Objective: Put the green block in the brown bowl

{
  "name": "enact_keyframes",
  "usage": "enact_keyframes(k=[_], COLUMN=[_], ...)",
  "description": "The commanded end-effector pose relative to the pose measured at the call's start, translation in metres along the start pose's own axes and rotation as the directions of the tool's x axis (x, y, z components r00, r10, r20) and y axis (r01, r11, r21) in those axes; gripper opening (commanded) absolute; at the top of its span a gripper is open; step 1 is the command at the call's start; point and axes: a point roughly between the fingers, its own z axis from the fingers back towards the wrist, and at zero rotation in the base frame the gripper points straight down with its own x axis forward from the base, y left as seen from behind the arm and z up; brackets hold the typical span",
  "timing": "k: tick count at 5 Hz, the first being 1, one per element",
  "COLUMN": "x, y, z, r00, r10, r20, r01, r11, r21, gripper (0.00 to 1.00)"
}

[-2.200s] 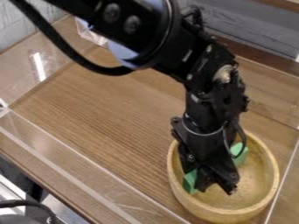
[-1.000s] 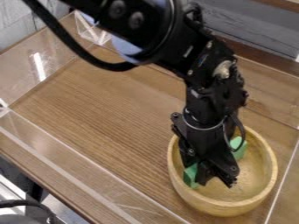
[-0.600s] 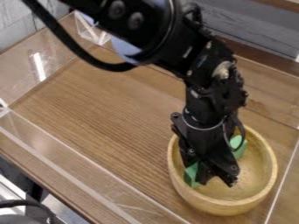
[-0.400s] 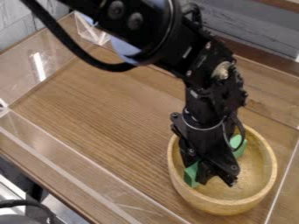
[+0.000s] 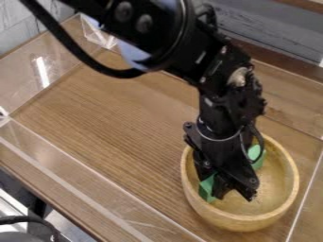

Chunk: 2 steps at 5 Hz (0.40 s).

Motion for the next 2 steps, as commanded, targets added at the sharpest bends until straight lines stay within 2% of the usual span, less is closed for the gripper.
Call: enact_keyframes(k=[1, 2], x=[-0.0063, -0.0085], y=[0.0081, 0.0076], z=[-0.0056, -0.0069], r00=[0.999, 0.999], r10=[0.04, 0.047], r20=[-0.021, -0.025], r01=[-0.04, -0.047], r11=[0.999, 0.999], r21=[0.012, 0.012], gripper=[0.0, 0.0])
